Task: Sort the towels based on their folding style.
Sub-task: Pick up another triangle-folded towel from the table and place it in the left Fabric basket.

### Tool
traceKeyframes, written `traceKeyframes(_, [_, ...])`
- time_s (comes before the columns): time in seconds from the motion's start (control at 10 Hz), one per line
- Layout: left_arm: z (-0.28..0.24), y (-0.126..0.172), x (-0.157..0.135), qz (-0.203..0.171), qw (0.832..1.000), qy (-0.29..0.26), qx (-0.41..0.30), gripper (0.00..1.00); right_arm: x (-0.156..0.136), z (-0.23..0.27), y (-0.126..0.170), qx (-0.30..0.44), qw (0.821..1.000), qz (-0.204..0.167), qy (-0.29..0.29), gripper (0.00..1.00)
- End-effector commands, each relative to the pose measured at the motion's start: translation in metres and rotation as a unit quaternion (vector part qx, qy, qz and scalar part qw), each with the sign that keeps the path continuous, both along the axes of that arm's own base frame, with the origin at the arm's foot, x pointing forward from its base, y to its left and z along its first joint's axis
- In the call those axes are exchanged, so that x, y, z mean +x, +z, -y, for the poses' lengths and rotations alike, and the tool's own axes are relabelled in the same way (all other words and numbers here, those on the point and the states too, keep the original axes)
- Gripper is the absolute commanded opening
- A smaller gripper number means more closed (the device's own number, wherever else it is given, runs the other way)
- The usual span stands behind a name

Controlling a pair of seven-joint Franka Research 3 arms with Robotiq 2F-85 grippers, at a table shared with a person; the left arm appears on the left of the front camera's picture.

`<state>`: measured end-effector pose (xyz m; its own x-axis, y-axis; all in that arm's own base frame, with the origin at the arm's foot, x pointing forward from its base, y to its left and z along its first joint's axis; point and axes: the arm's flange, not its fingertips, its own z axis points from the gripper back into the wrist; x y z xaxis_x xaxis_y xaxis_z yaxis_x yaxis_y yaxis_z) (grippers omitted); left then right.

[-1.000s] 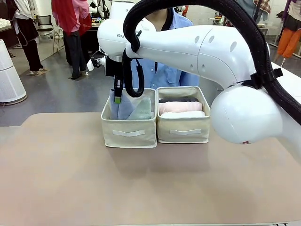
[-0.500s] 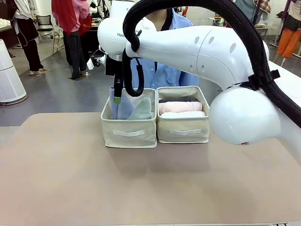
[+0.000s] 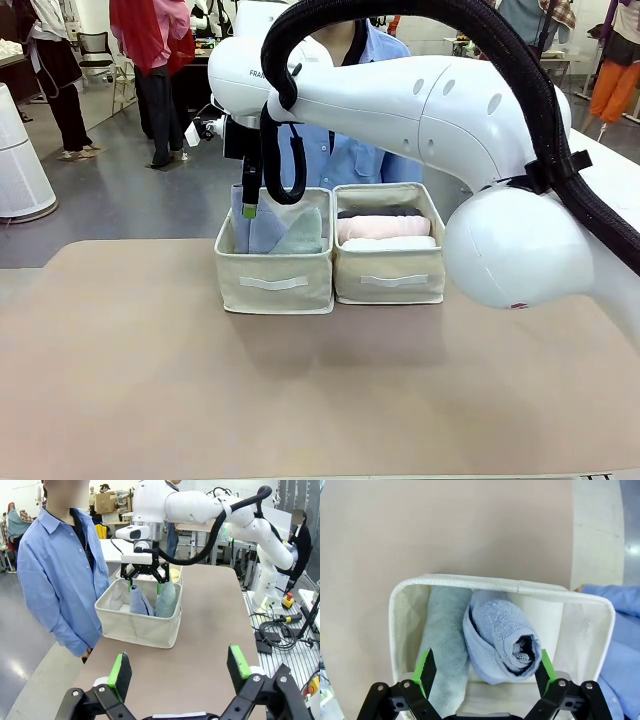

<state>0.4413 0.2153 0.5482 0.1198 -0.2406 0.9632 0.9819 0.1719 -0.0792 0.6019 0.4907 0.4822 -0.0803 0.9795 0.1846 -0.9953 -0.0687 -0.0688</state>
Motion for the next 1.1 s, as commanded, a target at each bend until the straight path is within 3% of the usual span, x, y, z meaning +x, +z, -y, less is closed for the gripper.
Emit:
traceKeyframes(0.0, [-0.002,0.0,-0.002,0.008,1.0,-0.003,0.0,1.0,0.015,-0.014,0.019,-0.009,1.0,0.01,-0.012,1.0])
traceKeyframes(0.8, [-0.002,0.0,-0.002,0.008,1.0,-0.003,0.0,1.0,-0.013,-0.015,0.049,-0.01,1.0,0.028,-0.009,1.0])
traceKeyframes(1.0, [-0.002,0.0,-0.002,0.008,1.0,-0.003,0.0,1.0,-0.038,0.0,0.064,-0.066,0.997,0.027,-0.026,1.0])
